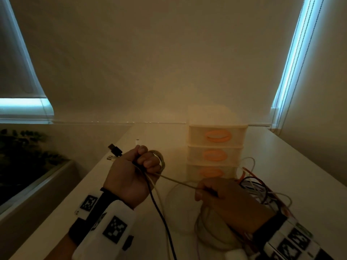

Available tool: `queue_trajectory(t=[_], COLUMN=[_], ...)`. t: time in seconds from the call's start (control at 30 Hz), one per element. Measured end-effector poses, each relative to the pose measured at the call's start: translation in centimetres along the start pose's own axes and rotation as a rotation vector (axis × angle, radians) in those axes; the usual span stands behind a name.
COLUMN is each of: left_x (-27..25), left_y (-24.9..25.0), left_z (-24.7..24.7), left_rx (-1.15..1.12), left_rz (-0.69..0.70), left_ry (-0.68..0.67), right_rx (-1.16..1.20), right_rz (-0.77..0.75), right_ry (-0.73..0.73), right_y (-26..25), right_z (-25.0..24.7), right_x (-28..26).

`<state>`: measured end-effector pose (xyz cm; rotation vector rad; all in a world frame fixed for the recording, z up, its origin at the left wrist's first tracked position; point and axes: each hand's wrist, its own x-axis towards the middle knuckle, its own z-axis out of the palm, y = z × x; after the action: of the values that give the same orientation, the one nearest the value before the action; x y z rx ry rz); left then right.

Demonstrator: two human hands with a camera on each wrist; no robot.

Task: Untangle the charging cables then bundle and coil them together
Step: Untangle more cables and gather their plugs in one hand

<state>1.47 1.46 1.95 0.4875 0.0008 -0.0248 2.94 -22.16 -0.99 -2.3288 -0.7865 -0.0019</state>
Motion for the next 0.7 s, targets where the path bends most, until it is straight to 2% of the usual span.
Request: queue_trajectory(t=[0.2,0.3,0.37,0.47,0.53,0.63,0.7], left_x=[-0.6,-0.9,-1.1,-1.9,-2.4,-2.8,-2.6], left_y=[5.3,5.2,4.0,1.4,-0.7,-3.5,-4.4], left_z=[-0.6,-0.2,0.6,1.7,1.5,0.9,0.9], left_rx=[-0.087,-0.046,0.074,0.33,0.517,0.746,0.818], left_rz=[0.166,0.176,0.083,-0.173,-0.297,-0.427,-0.466], left_ry=[0.017,-0.006,-0.042,-0.169,-0.23,-0.335,-0.292], right_rx=[-0.012,-0.045,0.005,0.172,0.231,0.237,0.247], right_rz=[-0.011,-0.013,0.016,0.1,0.118,0.106,0.057], right_ry=[0.049,0.073,0.169,0.355,0.428,0.485,0.519], right_y=[0.4,0.5,1.0,2.0,2.4,2.0,1.5], right_z=[-0.8,-1.1,-1.2,-1.7,-1.9,-1.7,-1.6], right_x=[0.1,0.0,0.1,0.4,0.6,0.4,0.3])
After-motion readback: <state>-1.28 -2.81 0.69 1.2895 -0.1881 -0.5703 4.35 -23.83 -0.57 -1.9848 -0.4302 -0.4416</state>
